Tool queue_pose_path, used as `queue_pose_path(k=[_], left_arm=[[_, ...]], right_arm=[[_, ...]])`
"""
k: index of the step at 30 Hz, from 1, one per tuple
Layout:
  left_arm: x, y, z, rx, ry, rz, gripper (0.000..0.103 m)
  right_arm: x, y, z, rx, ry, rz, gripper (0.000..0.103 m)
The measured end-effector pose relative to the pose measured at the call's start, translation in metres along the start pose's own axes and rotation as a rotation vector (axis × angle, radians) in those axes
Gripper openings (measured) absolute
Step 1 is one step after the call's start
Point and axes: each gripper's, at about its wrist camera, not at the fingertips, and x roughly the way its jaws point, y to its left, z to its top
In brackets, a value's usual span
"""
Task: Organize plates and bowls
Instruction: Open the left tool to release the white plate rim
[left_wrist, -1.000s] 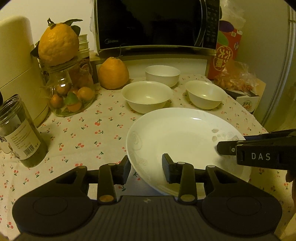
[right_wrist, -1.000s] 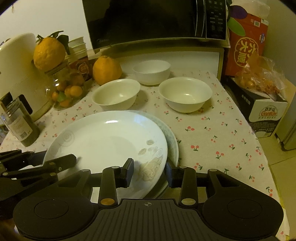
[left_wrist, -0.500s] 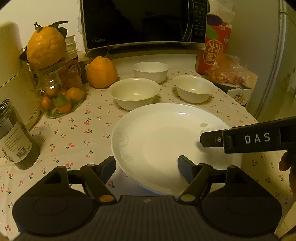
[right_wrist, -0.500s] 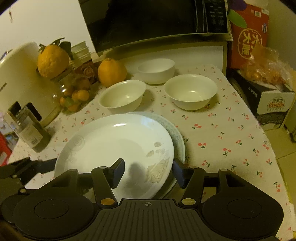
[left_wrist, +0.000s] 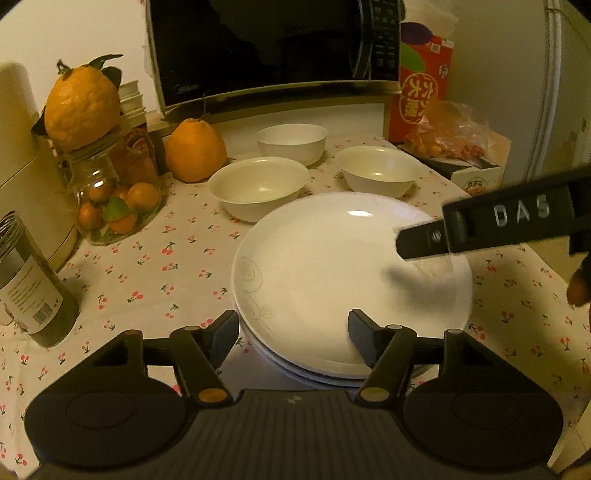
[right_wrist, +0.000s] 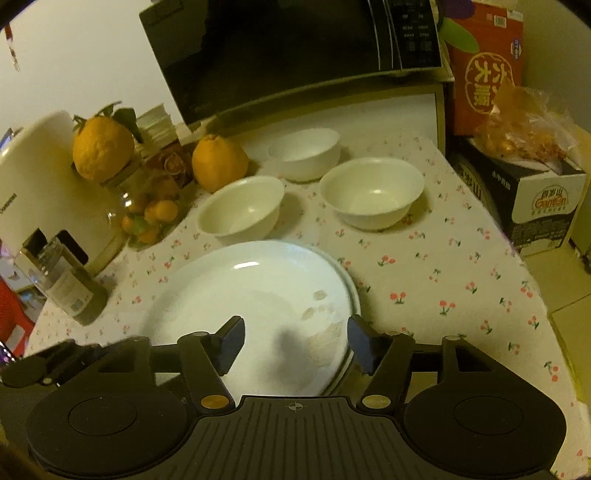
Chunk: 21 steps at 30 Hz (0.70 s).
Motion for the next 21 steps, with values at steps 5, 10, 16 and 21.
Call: queue_pose_path(k=[5,10,16,21], left_arm=[[0.001,-0.004,0.001,0.020,0.006,-0.001,0.073],[0.000,0.002,0.003,-0.012,0.008,0.001,0.101],[-0.002,0.015,0.005,-0.096,0.034,0.006,0.102],[-0.007,0.027,0.008,-0.186,0.044,0.010,0.103]], right_arm=[[-0.003,-0.004,0.003,0.022,-0.004,0.011,0.069],[-0.006,-0.008,0.005,0.036,-0.017,-0.008,0.089],[-0.009,-0.005,0.007,0.011,-0.041,-0.034,0.099],[-0.010,-0.003,0.008,-0.006,-0.066,-0.048,0.102]])
